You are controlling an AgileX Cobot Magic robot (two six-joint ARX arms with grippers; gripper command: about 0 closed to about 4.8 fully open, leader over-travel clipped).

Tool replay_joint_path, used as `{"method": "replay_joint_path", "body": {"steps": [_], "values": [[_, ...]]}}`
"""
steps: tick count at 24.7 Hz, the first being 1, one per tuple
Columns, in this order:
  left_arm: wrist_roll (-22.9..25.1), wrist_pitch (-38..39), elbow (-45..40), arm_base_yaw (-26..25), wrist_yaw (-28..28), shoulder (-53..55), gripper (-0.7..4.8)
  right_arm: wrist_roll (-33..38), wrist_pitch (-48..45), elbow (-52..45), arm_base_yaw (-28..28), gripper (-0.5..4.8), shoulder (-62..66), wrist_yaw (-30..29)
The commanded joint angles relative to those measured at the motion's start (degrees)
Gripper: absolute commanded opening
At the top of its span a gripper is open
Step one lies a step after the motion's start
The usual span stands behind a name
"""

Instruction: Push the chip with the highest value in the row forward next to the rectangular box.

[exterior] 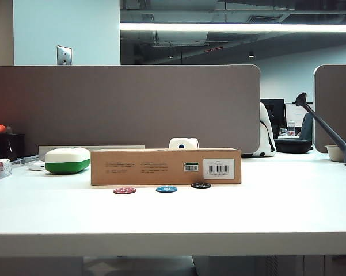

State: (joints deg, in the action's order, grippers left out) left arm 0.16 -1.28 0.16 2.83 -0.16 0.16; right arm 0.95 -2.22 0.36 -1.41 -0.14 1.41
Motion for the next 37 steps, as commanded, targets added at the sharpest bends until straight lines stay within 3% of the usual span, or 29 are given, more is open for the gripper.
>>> {"method": "replay_joint_path", "body": {"steps": [1, 37], "values": [[0.0, -0.5, 0.3, 0.0, 0.2, 0.0, -0.05, -0.2, -0.8, -0.3, 0.0, -0.09, 0.0, 0.0], [0.0, -0.5, 0.3, 0.0, 0.2, 0.0, -0.05, -0.8, -0.6, -0.3, -1.3, -0.09, 0.0, 0.0]]}}
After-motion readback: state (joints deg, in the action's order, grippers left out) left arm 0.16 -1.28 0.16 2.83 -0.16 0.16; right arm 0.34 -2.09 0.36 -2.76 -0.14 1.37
